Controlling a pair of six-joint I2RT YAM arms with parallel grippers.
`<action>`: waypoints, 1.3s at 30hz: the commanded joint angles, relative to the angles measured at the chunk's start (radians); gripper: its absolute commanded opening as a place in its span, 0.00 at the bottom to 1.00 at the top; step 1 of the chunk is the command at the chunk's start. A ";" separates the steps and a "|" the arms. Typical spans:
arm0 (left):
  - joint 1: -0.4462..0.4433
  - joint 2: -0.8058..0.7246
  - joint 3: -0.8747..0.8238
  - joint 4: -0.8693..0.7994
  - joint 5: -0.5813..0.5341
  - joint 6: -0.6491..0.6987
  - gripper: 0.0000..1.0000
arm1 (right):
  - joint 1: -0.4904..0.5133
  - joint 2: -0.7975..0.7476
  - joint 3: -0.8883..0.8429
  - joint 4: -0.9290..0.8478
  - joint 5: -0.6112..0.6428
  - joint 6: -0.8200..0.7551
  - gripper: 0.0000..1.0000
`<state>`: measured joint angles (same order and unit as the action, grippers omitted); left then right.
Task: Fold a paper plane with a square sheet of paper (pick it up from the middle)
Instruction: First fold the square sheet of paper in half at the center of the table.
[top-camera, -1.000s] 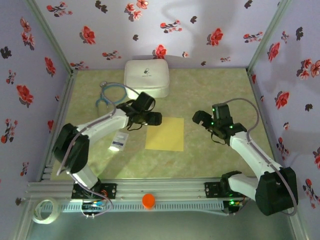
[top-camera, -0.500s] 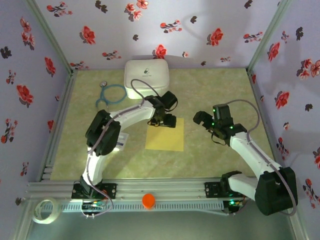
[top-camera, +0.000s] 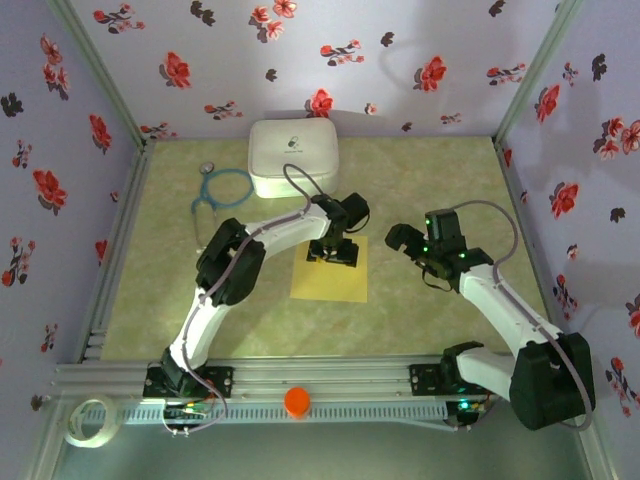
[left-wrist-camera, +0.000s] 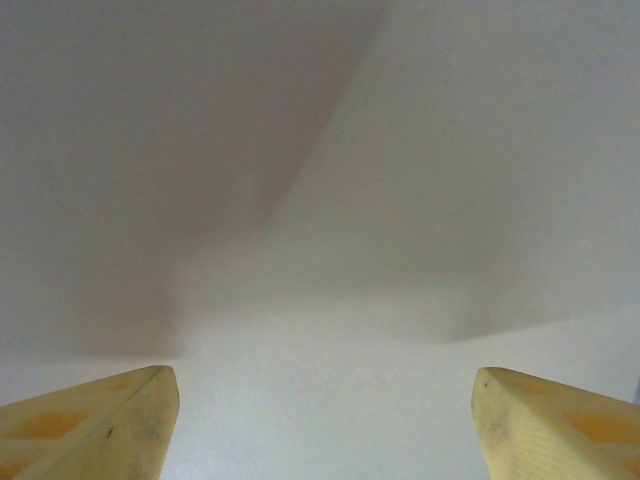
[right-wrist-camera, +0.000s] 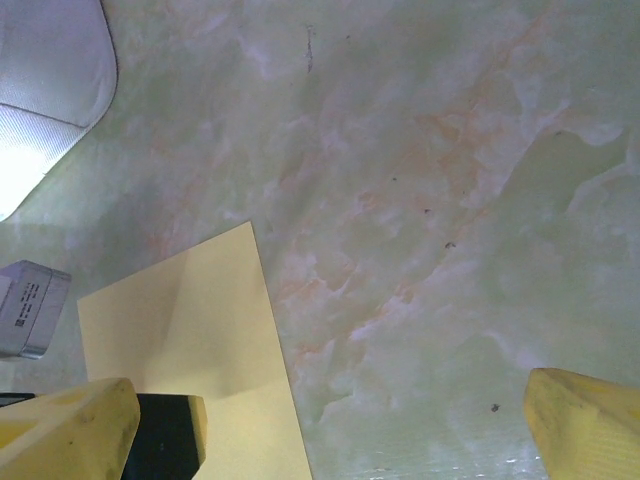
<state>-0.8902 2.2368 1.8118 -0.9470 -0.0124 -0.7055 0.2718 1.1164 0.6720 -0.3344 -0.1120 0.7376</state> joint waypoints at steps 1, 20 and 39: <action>-0.001 0.021 0.030 -0.052 -0.040 -0.033 0.78 | -0.006 0.015 -0.007 0.017 -0.021 0.010 0.99; 0.019 0.052 0.041 -0.050 -0.027 -0.047 0.80 | -0.008 0.069 0.012 0.018 -0.058 0.006 0.99; 0.010 0.106 0.025 -0.055 -0.020 -0.043 0.86 | -0.007 0.102 0.030 0.000 -0.055 -0.007 0.99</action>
<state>-0.8753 2.2845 1.8439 -0.9733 -0.0284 -0.7315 0.2718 1.2106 0.6735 -0.3344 -0.1616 0.7368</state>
